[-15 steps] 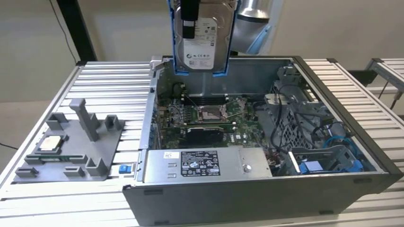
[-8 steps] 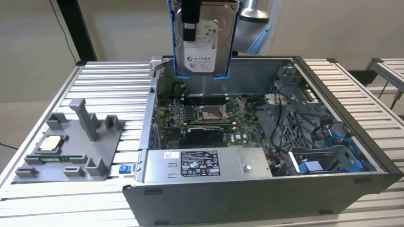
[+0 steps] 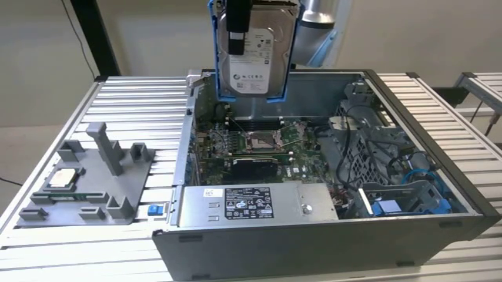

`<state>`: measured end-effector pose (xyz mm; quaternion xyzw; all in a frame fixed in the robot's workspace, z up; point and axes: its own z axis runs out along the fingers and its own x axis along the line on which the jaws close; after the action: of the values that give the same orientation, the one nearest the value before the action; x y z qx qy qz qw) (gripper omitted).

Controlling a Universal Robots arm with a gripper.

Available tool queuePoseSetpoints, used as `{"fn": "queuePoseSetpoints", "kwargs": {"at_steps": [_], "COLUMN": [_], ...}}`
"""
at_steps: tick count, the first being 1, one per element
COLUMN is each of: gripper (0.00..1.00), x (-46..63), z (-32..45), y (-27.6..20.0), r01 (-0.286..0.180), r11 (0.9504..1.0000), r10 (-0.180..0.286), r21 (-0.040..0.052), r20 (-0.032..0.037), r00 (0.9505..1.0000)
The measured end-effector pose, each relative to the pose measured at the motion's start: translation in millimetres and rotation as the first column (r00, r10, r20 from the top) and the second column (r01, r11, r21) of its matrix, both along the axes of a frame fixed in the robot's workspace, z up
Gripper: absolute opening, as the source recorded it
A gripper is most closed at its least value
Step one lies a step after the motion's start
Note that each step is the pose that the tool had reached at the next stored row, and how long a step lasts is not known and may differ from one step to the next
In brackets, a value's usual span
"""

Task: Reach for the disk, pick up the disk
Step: 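Pick up the disk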

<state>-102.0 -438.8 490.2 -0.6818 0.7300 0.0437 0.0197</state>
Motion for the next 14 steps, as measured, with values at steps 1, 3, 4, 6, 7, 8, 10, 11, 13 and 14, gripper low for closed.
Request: {"fn": "queuePoseSetpoints", "kwargs": {"at_steps": [1,3,4,6,7,8,10,11,13,14], "gripper": [0.0,0.0,0.0,0.0,0.0,0.0,0.0,0.0,0.0,0.0], "x": [0.1,0.3,0.4,1.2,1.7,2.3,3.9,5.1,7.8,9.3], "z": [0.0,0.0,-0.1,-0.1,-0.1,-0.1,-0.2,-0.2,-0.2,-0.2], "y": [-1.4,-4.2,-5.7,-9.1,-11.1,-13.1,-17.0,-19.1,-23.5,-25.8], "r01": [0.0,0.0,0.0,0.0,0.0,0.0,0.0,0.0,0.0,0.0], "r11": [1.0,1.0,1.0,1.0,1.0,1.0,1.0,1.0,1.0,1.0], "r10": [0.0,0.0,0.0,0.0,0.0,0.0,0.0,0.0,0.0,0.0], "r21": [0.0,0.0,0.0,0.0,-0.0001,0.0,0.0,-0.0001,0.0,0.0], "r20": [0.0,-0.0002,-0.0003,-0.0009,-0.0014,-0.0019,-0.0029,-0.0037,-0.0053,-0.0062], "r00": [1.0,1.0,1.0,1.0,1.0,1.0,1.0,1.0,1.0,1.0]}}
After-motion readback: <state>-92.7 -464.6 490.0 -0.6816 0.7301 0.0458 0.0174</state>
